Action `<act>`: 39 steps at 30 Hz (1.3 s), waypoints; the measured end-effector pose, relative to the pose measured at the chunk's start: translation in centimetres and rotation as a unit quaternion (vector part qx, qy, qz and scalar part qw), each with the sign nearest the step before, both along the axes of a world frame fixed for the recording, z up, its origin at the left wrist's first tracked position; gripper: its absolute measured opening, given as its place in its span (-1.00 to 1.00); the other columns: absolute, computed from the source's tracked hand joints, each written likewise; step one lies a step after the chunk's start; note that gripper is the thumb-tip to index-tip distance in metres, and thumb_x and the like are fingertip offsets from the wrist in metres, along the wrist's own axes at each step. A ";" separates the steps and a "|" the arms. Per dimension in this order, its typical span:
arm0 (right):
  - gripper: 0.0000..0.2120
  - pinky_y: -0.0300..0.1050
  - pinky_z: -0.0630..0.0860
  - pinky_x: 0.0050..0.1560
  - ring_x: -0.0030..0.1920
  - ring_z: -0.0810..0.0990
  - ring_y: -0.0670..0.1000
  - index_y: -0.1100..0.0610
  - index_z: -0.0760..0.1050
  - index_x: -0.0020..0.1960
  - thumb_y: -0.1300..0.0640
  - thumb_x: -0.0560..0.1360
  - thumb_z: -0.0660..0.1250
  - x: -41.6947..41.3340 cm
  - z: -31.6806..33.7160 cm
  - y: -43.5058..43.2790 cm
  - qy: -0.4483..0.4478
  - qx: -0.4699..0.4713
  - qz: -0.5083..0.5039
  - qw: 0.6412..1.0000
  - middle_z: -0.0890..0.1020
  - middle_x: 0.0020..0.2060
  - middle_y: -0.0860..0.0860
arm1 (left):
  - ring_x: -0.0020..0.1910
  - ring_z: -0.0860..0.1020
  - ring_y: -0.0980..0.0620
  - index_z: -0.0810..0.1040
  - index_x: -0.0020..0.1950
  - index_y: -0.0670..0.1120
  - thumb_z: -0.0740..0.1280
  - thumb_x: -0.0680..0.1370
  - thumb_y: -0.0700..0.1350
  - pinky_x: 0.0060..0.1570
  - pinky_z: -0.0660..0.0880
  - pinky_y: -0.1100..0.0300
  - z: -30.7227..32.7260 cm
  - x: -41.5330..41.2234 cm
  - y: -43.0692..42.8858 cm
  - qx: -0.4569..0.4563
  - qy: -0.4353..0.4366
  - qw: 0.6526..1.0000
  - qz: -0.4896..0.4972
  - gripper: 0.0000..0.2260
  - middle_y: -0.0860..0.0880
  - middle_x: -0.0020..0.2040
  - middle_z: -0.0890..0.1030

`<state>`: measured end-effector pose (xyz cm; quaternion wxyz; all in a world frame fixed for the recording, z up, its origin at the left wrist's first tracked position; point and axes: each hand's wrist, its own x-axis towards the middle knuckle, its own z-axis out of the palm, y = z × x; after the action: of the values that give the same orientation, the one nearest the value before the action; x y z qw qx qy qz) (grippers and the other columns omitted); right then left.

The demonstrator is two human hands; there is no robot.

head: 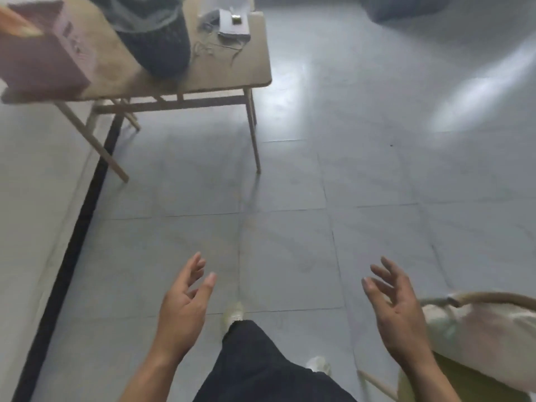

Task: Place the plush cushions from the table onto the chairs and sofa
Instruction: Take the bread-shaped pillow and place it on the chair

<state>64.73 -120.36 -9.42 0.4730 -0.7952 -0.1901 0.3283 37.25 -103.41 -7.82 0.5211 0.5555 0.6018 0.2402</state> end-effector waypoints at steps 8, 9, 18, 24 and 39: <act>-0.52 -0.48 0.52 -0.06 0.21 0.59 -0.27 -0.10 0.40 0.45 0.14 0.59 0.41 -11.1 -0.4 20.4 -0.036 0.000 0.149 0.988 0.61 0.29 -0.09 | 0.31 0.53 0.15 0.42 0.49 0.03 0.36 0.62 -0.17 0.12 0.39 0.38 -0.9 -15.2 10.0 -0.010 -0.019 0.987 0.161 -0.56 0.06 0.31 0.59; -0.51 -0.51 0.52 -0.06 0.22 0.59 -0.26 -0.09 0.39 0.47 0.13 0.59 0.41 -12.5 -0.4 22.8 -0.036 0.004 0.166 0.986 0.60 0.30 -0.10 | 0.31 0.53 0.14 0.42 0.49 0.03 0.35 0.62 -0.17 0.15 0.38 0.36 -0.9 -16.7 11.8 -0.004 -0.016 0.985 0.174 -0.57 0.06 0.31 0.59; -0.29 -0.42 0.56 0.05 0.25 0.60 -0.25 -0.11 0.32 0.53 -0.16 0.42 0.39 -18.6 2.6 42.4 -0.050 0.078 0.213 0.973 0.55 0.30 -0.26 | 0.31 0.55 0.13 0.40 0.48 0.09 0.38 0.60 -0.14 0.15 0.42 0.33 1.2 -21.9 30.6 0.047 -0.029 0.981 0.187 -0.54 0.12 0.31 0.58; -0.28 -0.52 0.52 -0.02 0.22 0.57 -0.34 -0.10 0.31 0.54 -0.14 0.44 0.44 -17.0 -1.6 56.8 -0.040 0.084 0.217 0.972 0.52 0.35 -0.25 | 0.34 0.54 0.12 0.33 0.53 0.11 0.42 0.55 -0.09 0.28 0.45 0.16 0.1 -19.7 44.9 0.053 -0.041 0.976 0.207 -0.43 0.14 0.37 0.52; -0.34 -0.22 0.56 0.15 0.28 0.59 -0.14 -0.05 0.33 0.54 -0.10 0.48 0.38 -20.8 5.3 96.7 -0.061 0.156 0.358 0.918 0.57 0.35 -0.10 | 0.30 0.58 0.18 0.45 0.31 0.26 0.38 0.48 0.00 0.33 0.49 -0.04 7.7 -25.1 72.8 0.169 -0.052 0.910 0.376 -0.58 0.22 0.25 0.61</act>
<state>43.93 -23.68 -4.07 0.4290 -0.6085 -0.5395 0.3933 12.19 -30.63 -0.14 0.3210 0.3546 0.6884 0.5453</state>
